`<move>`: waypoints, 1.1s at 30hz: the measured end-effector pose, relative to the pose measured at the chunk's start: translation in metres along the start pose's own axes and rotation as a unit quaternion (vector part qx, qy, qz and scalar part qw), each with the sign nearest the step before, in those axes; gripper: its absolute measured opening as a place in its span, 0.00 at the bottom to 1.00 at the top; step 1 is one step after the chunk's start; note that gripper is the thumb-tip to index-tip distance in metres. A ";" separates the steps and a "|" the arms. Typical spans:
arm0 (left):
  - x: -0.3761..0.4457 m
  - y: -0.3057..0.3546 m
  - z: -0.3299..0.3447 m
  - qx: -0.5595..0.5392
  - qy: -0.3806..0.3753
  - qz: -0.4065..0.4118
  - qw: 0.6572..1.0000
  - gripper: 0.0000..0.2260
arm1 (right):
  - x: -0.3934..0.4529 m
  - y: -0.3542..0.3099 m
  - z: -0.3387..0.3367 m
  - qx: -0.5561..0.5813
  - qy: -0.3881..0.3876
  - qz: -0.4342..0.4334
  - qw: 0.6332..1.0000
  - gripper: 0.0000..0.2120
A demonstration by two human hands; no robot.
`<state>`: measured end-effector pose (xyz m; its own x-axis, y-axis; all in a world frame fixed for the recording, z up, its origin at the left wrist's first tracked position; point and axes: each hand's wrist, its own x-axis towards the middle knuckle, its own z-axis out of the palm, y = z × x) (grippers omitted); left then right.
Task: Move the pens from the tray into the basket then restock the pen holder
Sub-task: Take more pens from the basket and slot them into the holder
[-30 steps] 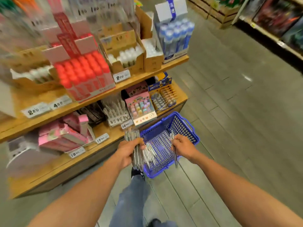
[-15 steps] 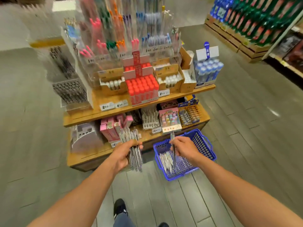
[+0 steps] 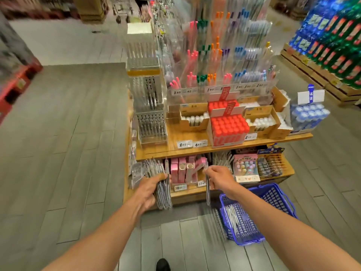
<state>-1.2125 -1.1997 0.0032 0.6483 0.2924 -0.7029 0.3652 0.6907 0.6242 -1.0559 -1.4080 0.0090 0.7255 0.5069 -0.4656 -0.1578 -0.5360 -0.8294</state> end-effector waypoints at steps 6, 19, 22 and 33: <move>0.017 0.046 -0.034 0.004 0.034 -0.001 0.999 0.08 | 0.041 -0.049 0.036 -0.002 -0.025 -0.035 0.999 0.04; 0.091 0.115 -0.035 -0.007 0.095 0.020 0.995 0.12 | 0.156 -0.111 0.062 -0.019 -0.100 -0.071 0.992 0.08; 0.103 0.128 -0.033 -0.015 0.097 0.030 0.995 0.09 | 0.177 -0.123 0.063 -0.050 -0.105 -0.095 0.989 0.12; 0.125 0.146 -0.047 -0.058 0.104 0.005 0.993 0.11 | 0.221 -0.158 0.089 -0.048 -0.077 -0.183 0.979 0.05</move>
<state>-1.1095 -1.0311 -0.0093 0.4953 0.4216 -0.7596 0.2726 0.7547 0.5967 -0.9300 -1.1513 0.0097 0.6106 0.7688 -0.1901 0.1624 -0.3565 -0.9201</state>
